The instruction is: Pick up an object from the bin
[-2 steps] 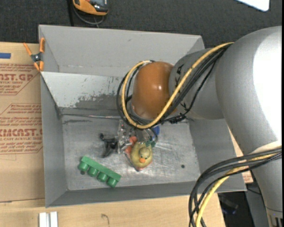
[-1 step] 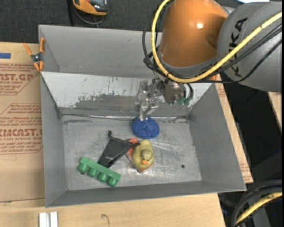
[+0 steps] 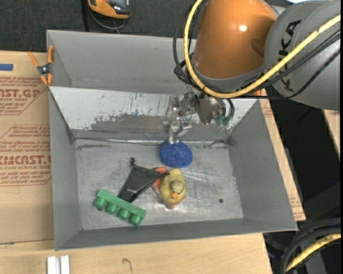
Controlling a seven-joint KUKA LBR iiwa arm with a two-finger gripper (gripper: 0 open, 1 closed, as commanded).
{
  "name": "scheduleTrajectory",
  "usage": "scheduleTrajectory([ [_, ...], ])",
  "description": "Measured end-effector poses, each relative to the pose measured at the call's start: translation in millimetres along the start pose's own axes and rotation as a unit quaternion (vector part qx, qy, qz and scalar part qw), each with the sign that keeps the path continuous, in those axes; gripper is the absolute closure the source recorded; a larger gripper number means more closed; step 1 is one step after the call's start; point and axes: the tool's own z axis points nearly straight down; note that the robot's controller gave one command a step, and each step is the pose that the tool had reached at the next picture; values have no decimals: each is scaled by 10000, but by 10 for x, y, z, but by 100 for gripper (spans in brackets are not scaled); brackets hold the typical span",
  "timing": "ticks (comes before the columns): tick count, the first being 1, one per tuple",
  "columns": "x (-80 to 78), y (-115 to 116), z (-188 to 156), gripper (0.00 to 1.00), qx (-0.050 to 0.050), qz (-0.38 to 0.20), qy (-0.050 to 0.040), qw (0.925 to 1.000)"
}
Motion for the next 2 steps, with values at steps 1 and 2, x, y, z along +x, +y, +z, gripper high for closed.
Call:
scheduleTrajectory([
  [1, -71, -28, 1112, 0, 2, -909, 3, 9959],
  [2, -66, -31, 1293, 0, -8, -1028, 34, 9947],
])
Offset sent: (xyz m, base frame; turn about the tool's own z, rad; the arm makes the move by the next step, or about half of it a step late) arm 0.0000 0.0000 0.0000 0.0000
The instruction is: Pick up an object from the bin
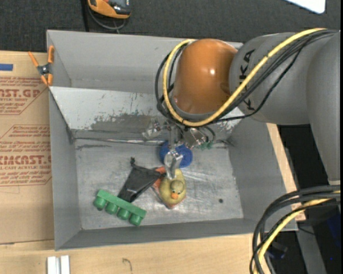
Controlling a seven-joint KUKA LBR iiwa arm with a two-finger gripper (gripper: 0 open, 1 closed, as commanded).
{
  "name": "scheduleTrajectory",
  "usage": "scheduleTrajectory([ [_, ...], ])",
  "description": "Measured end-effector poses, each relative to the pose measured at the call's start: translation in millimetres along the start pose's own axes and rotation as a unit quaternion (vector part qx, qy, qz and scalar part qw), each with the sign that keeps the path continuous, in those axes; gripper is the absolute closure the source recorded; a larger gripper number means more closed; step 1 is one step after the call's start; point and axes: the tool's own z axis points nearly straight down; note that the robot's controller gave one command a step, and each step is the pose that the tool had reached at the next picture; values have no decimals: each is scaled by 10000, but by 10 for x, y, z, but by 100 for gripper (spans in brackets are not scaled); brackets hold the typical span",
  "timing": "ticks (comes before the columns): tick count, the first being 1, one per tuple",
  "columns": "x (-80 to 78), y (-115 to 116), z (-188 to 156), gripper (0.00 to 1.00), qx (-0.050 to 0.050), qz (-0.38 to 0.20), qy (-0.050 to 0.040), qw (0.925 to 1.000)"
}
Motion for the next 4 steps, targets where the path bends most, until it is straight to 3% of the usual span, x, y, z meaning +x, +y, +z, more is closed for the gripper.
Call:
scheduleTrajectory([
  [1, 184, 3, 454, 0, 6, 187, -59, 9998],
  [2, 218, 18, 555, 100, 0, 219, -30, 9998],
  [3, 218, 17, 555, 100, -1, 220, -30, 9998],
  [4, 59, 70, -829, 100, 3, -1735, -11, 9848],
])
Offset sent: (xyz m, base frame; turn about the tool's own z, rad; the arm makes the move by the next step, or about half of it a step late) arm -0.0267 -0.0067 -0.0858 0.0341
